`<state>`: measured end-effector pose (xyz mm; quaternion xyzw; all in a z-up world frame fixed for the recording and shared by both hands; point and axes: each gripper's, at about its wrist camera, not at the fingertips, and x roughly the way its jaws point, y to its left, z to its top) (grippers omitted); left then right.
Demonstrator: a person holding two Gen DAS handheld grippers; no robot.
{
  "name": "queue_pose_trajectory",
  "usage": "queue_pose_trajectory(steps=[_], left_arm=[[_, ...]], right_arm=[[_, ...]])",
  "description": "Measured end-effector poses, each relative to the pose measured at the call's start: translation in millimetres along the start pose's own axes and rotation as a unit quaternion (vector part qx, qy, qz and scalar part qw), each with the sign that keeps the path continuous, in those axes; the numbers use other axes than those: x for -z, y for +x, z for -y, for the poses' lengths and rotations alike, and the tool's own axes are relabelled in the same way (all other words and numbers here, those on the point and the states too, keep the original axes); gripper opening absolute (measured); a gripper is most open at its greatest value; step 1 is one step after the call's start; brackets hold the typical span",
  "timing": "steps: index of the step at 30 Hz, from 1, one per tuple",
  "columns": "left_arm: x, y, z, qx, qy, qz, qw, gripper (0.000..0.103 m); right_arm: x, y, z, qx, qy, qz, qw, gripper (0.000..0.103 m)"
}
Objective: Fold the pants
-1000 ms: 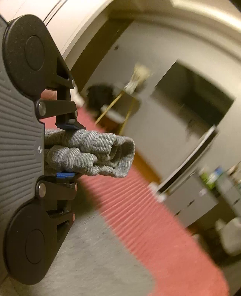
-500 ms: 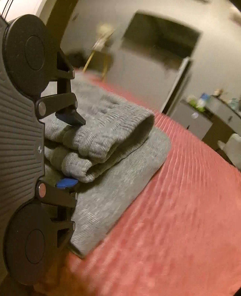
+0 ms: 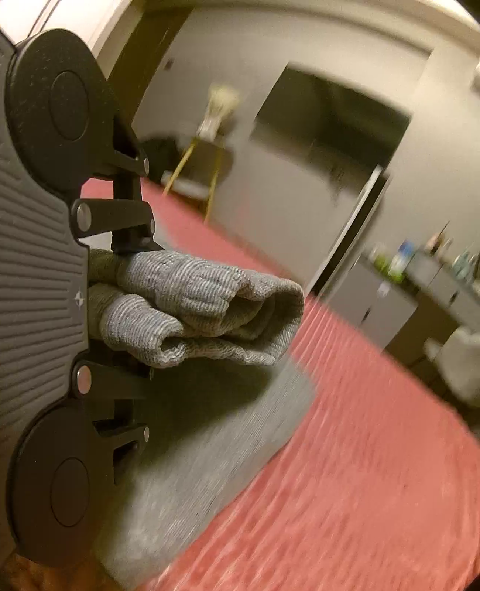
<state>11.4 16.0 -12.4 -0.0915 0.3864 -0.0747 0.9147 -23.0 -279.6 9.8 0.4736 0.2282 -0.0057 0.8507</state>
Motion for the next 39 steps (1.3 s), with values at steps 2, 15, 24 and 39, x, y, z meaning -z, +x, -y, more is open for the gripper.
queue_pose_trajectory(steps=[2,15,24,39], left_arm=[[2.1,-1.2,8.5,0.017,0.020,-0.001,0.9997,0.079],[4.0,6.7,9.0,0.016,0.025,-0.032,0.9991,0.037],[-2.7,1.8,3.1,-0.009,0.007,-0.018,0.9998,0.049],[-41.2,11.2,73.4,-0.033,0.102,0.031,0.9938,0.082]], right_arm=[[-7.6,-10.2,-13.7,-0.016,-0.018,0.017,1.000,0.041],[-22.4,-40.4,3.7,-0.005,-0.017,0.035,0.999,0.041],[-14.4,-37.9,37.4,0.027,-0.029,0.011,0.999,0.042],[29.8,-24.2,-11.7,0.100,-0.309,0.027,0.945,0.045]])
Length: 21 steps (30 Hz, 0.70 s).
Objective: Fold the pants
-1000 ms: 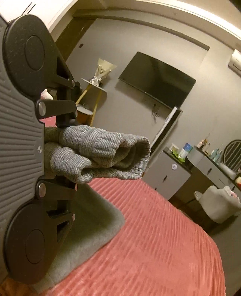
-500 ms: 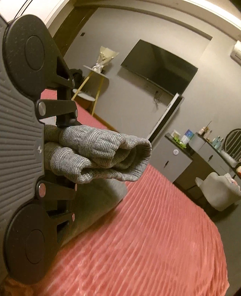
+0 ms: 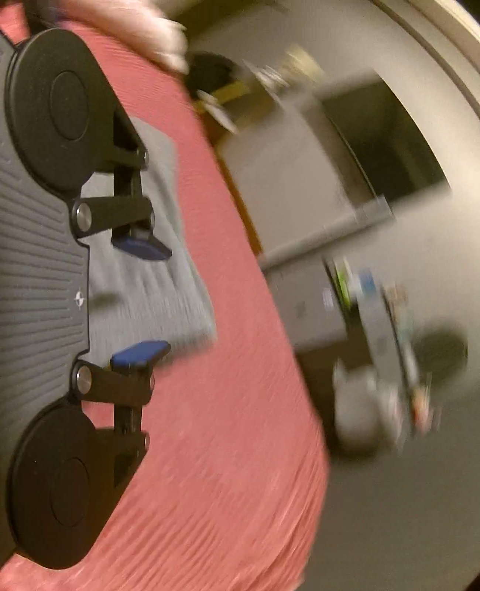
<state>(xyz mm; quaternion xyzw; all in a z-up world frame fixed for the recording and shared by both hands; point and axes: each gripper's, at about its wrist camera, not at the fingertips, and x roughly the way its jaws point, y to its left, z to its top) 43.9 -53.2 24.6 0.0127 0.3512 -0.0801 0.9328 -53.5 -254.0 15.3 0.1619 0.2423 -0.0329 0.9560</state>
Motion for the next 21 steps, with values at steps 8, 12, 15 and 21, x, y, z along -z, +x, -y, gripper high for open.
queue_pose_trajectory(steps=[8,12,15,21], left_arm=[[23.9,55.1,1.5,-0.044,0.015,-0.079,0.9958,0.090],[29.3,50.2,3.5,-0.048,0.027,-0.071,0.9960,0.090],[31.1,46.7,2.1,-0.048,0.026,-0.067,0.9962,0.091],[31.3,38.7,-2.6,-0.051,0.012,-0.074,0.9959,0.092]], right_arm=[[22.9,42.8,9.0,0.014,0.045,-0.087,0.995,0.026],[25.1,37.5,21.9,0.005,0.078,-0.083,0.993,0.020],[23.4,35.9,20.3,0.008,0.074,-0.087,0.993,0.020],[29.7,33.9,33.3,-0.005,0.104,-0.083,0.991,0.020]])
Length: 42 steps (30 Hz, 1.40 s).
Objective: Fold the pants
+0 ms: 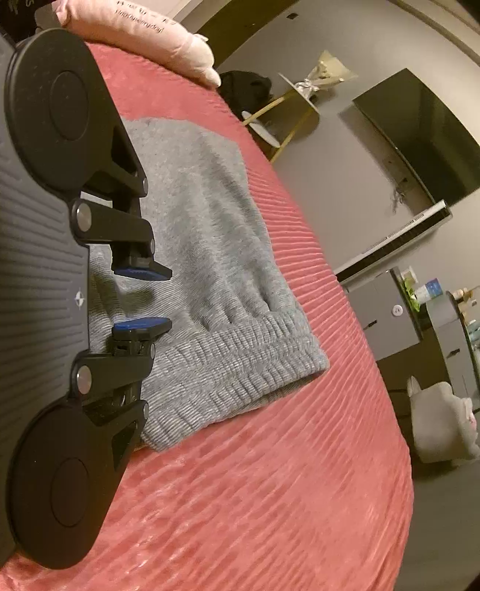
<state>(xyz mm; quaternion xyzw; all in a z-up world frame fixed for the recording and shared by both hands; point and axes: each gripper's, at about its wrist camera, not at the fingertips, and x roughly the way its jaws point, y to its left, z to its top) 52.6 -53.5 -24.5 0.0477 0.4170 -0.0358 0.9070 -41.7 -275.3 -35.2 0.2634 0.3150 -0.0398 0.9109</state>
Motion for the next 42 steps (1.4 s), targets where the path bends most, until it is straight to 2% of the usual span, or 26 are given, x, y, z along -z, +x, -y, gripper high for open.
queue_pose_trajectory(steps=[8,13,17,21,24,25,26,27,30,31,32,33,34,36,38,40,42], left_arm=[[-3.7,-4.7,6.6,-0.013,0.024,0.002,0.9996,0.092],[-12.8,-10.3,6.1,-0.012,0.017,0.008,0.9997,0.085],[-33.4,-12.7,10.2,-0.009,0.024,0.034,0.9991,0.085],[-61.8,4.5,20.1,-0.012,0.040,0.048,0.9980,0.085],[-81.1,33.5,28.3,-0.022,0.044,0.025,0.9985,0.086],[-84.2,44.8,30.6,-0.046,0.054,0.016,0.9974,0.085],[-86.5,52.4,30.2,-0.066,0.061,0.012,0.9959,0.086],[-87.9,54.6,27.0,-0.070,0.056,0.016,0.9959,0.087],[-85.8,48.7,6.9,-0.047,0.003,0.020,0.9987,0.087],[-82.1,46.3,0.4,-0.039,-0.010,0.016,0.9991,0.088],[-76.4,43.4,-7.1,-0.019,-0.026,0.011,0.9994,0.087],[-69.3,40.1,-15.0,0.008,-0.040,0.002,0.9992,0.087],[-62.2,37.9,-22.0,0.037,-0.053,-0.008,0.9979,0.088],[-45.5,34.6,-35.1,0.097,-0.088,-0.042,0.9905,0.088],[-28.1,31.6,-44.4,0.151,-0.122,-0.075,0.9780,0.088],[-14.4,27.8,-48.0,0.173,-0.131,-0.084,0.9725,0.089],[-4.9,20.1,-46.1,0.168,-0.109,-0.072,0.9771,0.090]], right_arm=[[2.2,-0.4,1.0,0.005,-0.008,0.003,1.000,0.022],[3.0,1.4,-2.8,0.010,-0.016,0.005,1.000,0.024],[0.4,5.9,-18.4,0.011,-0.051,0.010,0.999,0.042],[-15.0,19.5,-36.2,0.025,-0.100,0.027,0.994,0.043],[-33.1,36.0,-40.7,0.028,-0.132,0.029,0.990,0.043],[-39.1,43.4,-39.7,0.038,-0.149,0.027,0.988,0.041],[-44.6,46.8,-36.7,0.053,-0.160,0.034,0.985,0.032],[-52.2,46.2,-30.2,0.060,-0.156,0.036,0.985,0.017],[-70.0,22.7,9.3,-0.003,-0.045,0.036,0.998,0.015],[-69.1,12.6,23.1,-0.015,-0.011,0.038,0.999,0.022],[-65.4,1.7,36.1,-0.016,0.013,0.038,0.999,0.040],[-61.0,-6.1,46.5,-0.015,0.030,0.033,0.999,0.054],[-54.1,-14.5,59.6,-0.014,0.052,0.028,0.998,0.078],[-39.4,-23.4,84.6,-0.041,0.090,0.002,0.995,0.082],[-24.1,-24.1,105.5,-0.056,0.131,-0.047,0.989,0.082],[-12.6,-27.3,118.3,-0.082,0.157,-0.056,0.983,0.082],[-8.3,-25.0,126.0,-0.100,0.184,-0.067,0.976,0.082]])
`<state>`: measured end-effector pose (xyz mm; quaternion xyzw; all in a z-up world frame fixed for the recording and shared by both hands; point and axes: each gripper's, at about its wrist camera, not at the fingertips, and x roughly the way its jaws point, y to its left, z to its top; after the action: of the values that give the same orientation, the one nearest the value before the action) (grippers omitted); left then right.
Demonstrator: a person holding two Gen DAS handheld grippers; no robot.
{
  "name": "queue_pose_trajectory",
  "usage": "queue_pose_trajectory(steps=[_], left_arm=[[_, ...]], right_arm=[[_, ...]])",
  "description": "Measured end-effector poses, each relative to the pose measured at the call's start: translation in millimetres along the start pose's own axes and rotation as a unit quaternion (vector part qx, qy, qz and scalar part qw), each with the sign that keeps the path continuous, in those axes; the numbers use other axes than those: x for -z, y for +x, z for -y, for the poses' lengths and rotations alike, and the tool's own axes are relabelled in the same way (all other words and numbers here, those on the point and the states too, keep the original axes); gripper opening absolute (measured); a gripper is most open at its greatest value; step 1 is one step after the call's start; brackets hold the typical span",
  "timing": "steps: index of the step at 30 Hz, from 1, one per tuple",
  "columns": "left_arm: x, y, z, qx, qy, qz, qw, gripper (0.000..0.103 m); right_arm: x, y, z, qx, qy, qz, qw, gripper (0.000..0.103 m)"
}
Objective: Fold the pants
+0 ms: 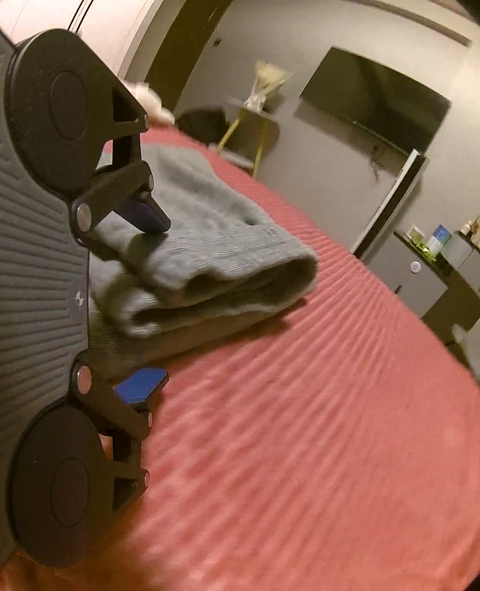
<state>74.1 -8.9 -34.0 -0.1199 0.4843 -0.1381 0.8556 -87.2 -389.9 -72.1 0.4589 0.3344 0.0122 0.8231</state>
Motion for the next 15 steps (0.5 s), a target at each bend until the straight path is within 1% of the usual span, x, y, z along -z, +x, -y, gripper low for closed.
queue_pose_trajectory(steps=[1,3,5,6,7,9,11,12,13,15], left_arm=[[3.3,-3.4,1.0,-0.003,0.007,0.004,1.0000,0.091],[7.0,-9.1,-3.2,0.000,-0.005,0.006,1.0000,0.093],[12.2,-12.2,-8.3,0.031,-0.037,-0.017,0.9987,0.093],[16.1,-15.3,-10.3,0.040,-0.050,-0.024,0.9976,0.093],[20.0,-17.1,-12.9,0.054,-0.059,-0.030,0.9963,0.093],[26.1,-18.9,-15.8,0.074,-0.074,-0.036,0.9939,0.092],[28.8,-15.3,-9.9,0.085,-0.079,-0.041,0.9924,0.091],[28.1,-11.7,-8.3,0.091,-0.082,-0.046,0.9914,0.087],[27.3,-8.9,-5.6,0.094,-0.086,-0.050,0.9906,0.086],[28.1,-6.7,1.5,0.098,-0.076,-0.039,0.9915,0.084]], right_arm=[[-0.9,2.2,3.1,-0.003,0.004,-0.001,1.000,0.083],[0.2,5.8,0.0,0.001,0.003,-0.005,1.000,0.085],[1.5,10.0,-5.4,0.011,-0.016,-0.016,1.000,0.088],[2.3,12.2,-10.0,0.026,-0.024,-0.022,0.999,0.088],[3.4,12.3,-12.6,0.036,-0.025,-0.024,0.999,0.088],[7.6,6.4,-15.5,0.040,-0.021,-0.019,0.999,0.089],[14.4,-2.7,-15.6,0.030,-0.017,-0.010,0.999,0.089],[17.7,-6.7,-13.6,0.024,-0.012,-0.005,1.000,0.089],[21.5,-9.7,-11.8,0.016,-0.002,0.003,1.000,0.089],[27.7,-14.5,-6.6,0.003,0.022,0.014,1.000,0.089]])
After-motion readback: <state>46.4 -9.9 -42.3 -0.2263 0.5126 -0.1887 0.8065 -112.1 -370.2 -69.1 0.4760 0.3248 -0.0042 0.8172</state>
